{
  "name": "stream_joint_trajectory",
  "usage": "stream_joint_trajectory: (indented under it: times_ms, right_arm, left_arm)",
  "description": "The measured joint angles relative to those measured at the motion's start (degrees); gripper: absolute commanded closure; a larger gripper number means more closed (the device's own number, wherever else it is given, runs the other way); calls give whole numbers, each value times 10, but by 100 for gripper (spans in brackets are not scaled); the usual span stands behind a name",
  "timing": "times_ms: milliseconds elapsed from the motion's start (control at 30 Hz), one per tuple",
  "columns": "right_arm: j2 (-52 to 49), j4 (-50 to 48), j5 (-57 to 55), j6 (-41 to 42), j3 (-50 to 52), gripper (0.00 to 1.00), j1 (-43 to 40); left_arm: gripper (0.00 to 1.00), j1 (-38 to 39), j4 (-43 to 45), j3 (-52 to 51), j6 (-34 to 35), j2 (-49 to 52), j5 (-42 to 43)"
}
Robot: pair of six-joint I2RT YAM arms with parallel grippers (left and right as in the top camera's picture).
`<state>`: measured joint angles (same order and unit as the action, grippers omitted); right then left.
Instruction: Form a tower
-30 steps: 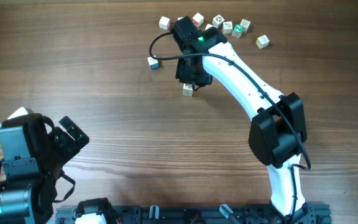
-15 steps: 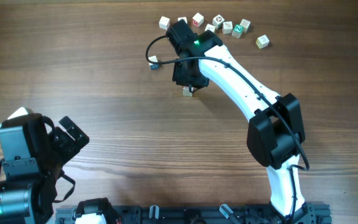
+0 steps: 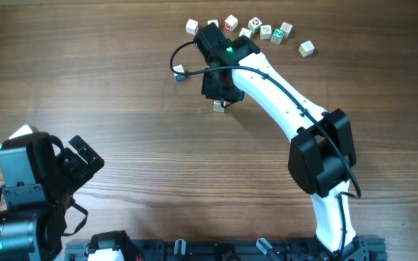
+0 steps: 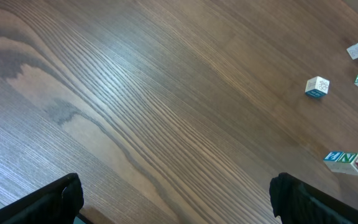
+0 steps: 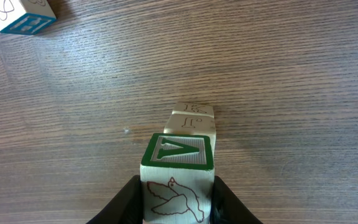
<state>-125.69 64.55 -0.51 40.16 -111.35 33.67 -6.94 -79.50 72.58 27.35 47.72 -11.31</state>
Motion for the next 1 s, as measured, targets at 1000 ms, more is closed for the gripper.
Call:
stream_joint_trajectory:
  times_ms: [1000]
  right_arm:
    - [-2,-4,-15,5,14,83,0]
  left_arm:
    - [0,0,0,0,0,0,0]
